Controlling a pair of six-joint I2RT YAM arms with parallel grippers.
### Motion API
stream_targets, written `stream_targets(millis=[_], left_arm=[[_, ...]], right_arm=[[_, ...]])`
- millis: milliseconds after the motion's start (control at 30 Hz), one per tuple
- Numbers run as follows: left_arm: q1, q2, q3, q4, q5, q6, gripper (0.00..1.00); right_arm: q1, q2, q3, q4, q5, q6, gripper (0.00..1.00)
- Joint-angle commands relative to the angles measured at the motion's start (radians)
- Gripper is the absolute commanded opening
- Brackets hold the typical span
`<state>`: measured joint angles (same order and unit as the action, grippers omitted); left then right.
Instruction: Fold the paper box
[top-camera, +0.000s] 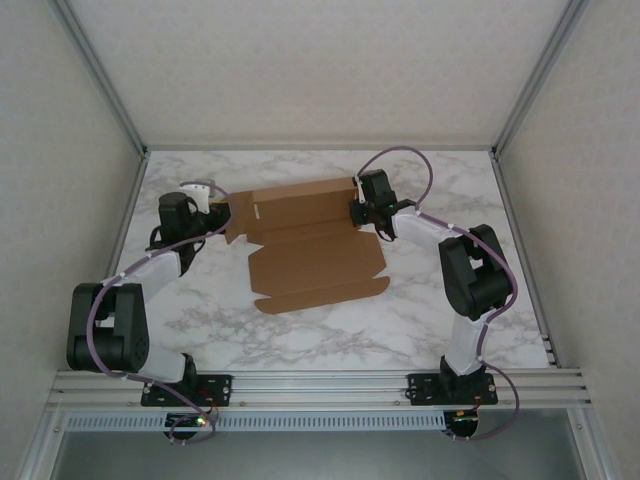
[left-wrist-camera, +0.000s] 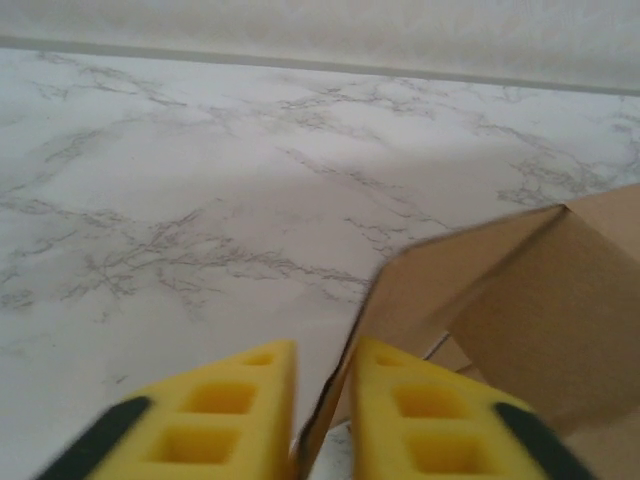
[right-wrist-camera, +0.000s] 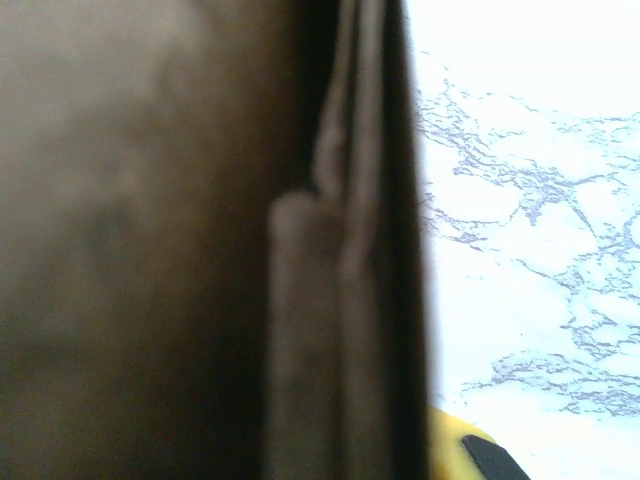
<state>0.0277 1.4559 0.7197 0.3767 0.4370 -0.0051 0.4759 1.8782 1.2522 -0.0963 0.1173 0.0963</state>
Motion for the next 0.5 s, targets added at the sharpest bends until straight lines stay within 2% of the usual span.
stream_targets(millis=[0, 100, 300, 467], left_arm=[[-0.025, -0.009, -0.005, 0.027, -0.122, -0.067, 0.11], [-0.065, 0.002, 0.001, 0.030, -0.255, -0.167, 0.00], [-0.155, 0.028, -0.012, 0.043, -0.512, -0.411, 0.02], [-0.193, 0.072, 0.022, 0.052, -0.508, -0.576, 0.05]], right_arm=[[0.007, 0.034, -0.030, -0.101, -0.028, 0.020, 0.00], [0.016, 0.033, -0.029, -0.100, -0.021, 0.024, 0.00], [0.039, 0.038, -0.018, -0.103, -0.004, 0.032, 0.00], [0.048, 0.041, -0.010, -0.112, 0.008, 0.038, 0.00]])
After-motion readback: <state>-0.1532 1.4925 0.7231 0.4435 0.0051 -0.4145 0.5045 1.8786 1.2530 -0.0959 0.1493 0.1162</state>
